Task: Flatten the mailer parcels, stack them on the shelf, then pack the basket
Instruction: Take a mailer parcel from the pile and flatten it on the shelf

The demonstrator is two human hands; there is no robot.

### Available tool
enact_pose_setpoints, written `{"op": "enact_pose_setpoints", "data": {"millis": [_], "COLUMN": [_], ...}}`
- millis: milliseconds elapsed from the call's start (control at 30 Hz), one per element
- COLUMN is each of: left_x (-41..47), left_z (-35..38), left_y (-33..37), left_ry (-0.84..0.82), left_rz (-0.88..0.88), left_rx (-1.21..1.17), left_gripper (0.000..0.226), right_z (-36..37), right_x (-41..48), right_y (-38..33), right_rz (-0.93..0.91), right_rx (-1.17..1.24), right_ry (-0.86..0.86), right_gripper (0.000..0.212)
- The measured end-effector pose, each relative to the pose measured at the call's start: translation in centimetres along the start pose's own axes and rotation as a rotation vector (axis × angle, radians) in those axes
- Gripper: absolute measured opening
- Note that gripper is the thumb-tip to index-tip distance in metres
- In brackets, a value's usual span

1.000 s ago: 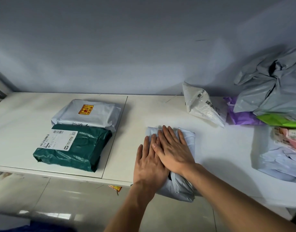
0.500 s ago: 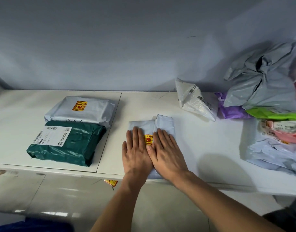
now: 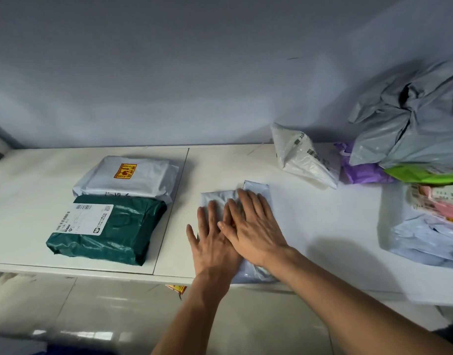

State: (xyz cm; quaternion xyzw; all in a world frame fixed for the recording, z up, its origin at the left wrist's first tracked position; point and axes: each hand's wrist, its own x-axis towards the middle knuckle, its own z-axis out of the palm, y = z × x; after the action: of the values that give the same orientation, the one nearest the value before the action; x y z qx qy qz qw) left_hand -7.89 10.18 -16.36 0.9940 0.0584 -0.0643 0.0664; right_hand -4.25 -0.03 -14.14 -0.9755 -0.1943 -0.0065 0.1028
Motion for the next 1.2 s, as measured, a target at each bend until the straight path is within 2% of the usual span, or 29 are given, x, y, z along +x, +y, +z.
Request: {"op": "enact_pose_setpoints", "data": {"millis": [67,133,200,267,367,467,533,600,633,733,800,900,967,1100,1200], "left_x": [0.0,0.1,0.3,0.5,0.6,0.6,0.5,0.4,0.4,0.2,-0.1,0.0,0.2,-0.3,-0.6], "left_z": [0.0,0.1,0.0,-0.1,-0.5,-1.1,-1.3,-1.5,-1.5,-1.7,-1.9,-1.9,-2.3,-3.7,-4.5], "left_y": [-0.1,-0.1,-0.1,0.1,0.0,-0.2,-0.4,-0.7,-0.7,-0.7,-0.6,-1.3,-1.9,-2.1,-2.2], "left_ry": [-0.007,-0.020,-0.045,-0.065,-0.084,-0.109,-0.121,-0.087,-0.047,0.100,0.126,0.102,0.059,0.072,0.130], "left_rz": [-0.008,-0.009,-0.012,-0.019,-0.026,-0.029,-0.040,-0.067,-0.074,-0.065,-0.079,-0.074,-0.102,-0.194,-0.271], "left_rx": [-0.012,-0.019,-0.034,-0.046,-0.094,-0.178,-0.230,-0.285,-0.307,-0.321,-0.333,-0.417,-0.517,-0.826,-1.032], "left_gripper": [0.079,0.071,0.074,0.076,0.074,0.065,0.067,0.067,0.064,0.052,0.049,0.054,0.062,0.071,0.084], "right_z": [0.4,0.8,1.0,0.8,0.1,-1.3,-1.6,-1.5,-1.3,-1.4,-2.3,-3.6,-4.1,-5.4,-6.7], "right_x": [0.2,0.3,0.6,0.8,1.2,1.6,1.0,-0.3,-1.0,-2.1,-1.9,-1.7,-1.7,-1.4,-0.7], "right_y": [0.1,0.2,0.4,0.6,1.0,1.2,1.5,1.9,2.3,3.4,4.1,4.3,4.3,3.1,1.5], "right_rz": [-0.029,-0.008,0.005,0.011,0.008,0.005,0.113,0.238,0.310,0.571,0.631,0.692,0.704,0.620,0.480], "right_rx": [0.065,0.096,0.104,0.118,0.144,0.315,0.514,0.464,0.400,0.474,0.645,0.986,1.110,1.277,1.214], "right_ry": [-0.093,-0.136,-0.158,-0.197,-0.298,-0.211,-0.039,0.113,0.111,-0.113,-0.234,-0.288,-0.328,-0.309,-0.287], "right_gripper": [0.109,0.111,0.108,0.098,0.070,0.051,0.041,0.042,0.043,0.034,0.029,0.020,0.021,0.042,0.057]}}
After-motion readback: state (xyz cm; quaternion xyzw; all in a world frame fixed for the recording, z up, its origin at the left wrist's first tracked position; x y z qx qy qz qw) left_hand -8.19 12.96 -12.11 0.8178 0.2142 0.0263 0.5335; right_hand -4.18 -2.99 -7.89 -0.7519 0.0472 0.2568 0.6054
